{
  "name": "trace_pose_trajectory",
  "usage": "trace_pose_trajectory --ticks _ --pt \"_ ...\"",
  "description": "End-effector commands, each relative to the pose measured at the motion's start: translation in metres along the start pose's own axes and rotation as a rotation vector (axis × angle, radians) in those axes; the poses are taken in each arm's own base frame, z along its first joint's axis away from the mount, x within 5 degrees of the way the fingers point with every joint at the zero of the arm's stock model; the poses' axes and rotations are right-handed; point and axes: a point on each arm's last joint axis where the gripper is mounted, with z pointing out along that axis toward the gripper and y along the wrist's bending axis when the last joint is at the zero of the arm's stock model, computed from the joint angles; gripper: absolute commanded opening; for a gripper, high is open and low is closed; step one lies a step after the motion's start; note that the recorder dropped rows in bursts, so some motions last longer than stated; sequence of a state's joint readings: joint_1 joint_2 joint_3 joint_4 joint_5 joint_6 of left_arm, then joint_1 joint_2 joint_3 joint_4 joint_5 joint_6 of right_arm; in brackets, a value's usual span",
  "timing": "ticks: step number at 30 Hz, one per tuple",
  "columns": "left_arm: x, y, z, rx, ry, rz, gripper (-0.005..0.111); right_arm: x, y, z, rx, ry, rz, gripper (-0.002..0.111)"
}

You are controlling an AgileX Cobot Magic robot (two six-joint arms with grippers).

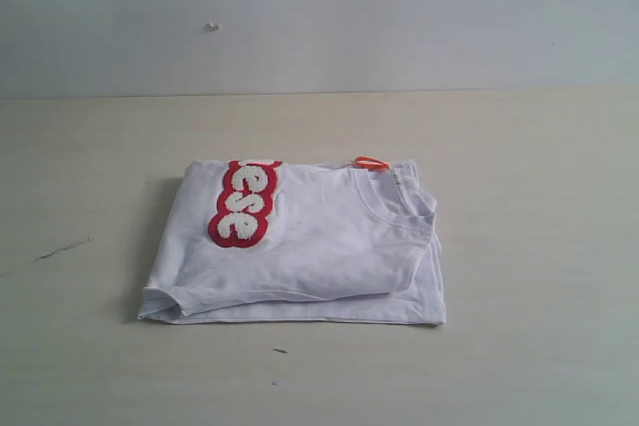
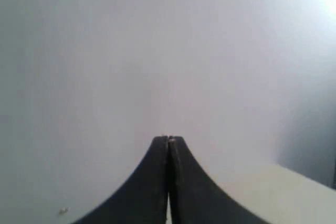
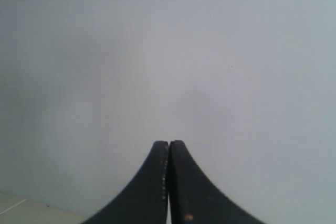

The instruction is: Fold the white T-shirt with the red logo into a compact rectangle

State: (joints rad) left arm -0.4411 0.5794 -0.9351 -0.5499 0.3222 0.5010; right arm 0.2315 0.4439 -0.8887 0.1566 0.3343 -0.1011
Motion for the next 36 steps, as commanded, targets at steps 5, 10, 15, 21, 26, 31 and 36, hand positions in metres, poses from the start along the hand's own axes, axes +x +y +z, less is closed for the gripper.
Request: trace_pose_trajectory --ticks 5,10,15,21,26,31,36 --pt "-0.025 -0.013 -0.077 0.013 -0.245 -0.028 0.000 -0.012 0.006 -0.085 -0.025 -0.176 0.012 0.000" --pt "-0.030 -0.021 -0.124 0.024 -0.380 -0.015 0.000 -0.011 0.009 -0.127 -0.037 -0.288 0.027 0.000" --pt "-0.030 -0.028 -0.164 0.035 -0.503 -0.019 0.000 -0.016 0.010 -0.143 -0.044 -0.317 0.028 0.000" --pt "-0.028 -0.032 -0.190 0.034 -0.586 -0.003 0.000 -0.022 0.011 -0.150 -0.058 -0.340 0.041 0.000" --pt "-0.035 -0.036 -0.200 0.054 -0.601 0.003 0.000 -0.025 0.012 -0.152 -0.058 -0.356 0.041 0.000" --pt "-0.034 -0.037 -0.200 0.061 -0.578 0.015 0.000 -0.025 0.012 -0.152 -0.058 -0.355 0.039 0.000" --pt "-0.034 -0.037 -0.200 0.064 -0.571 0.017 0.000 -0.023 0.012 -0.151 -0.059 -0.338 0.040 0.000"
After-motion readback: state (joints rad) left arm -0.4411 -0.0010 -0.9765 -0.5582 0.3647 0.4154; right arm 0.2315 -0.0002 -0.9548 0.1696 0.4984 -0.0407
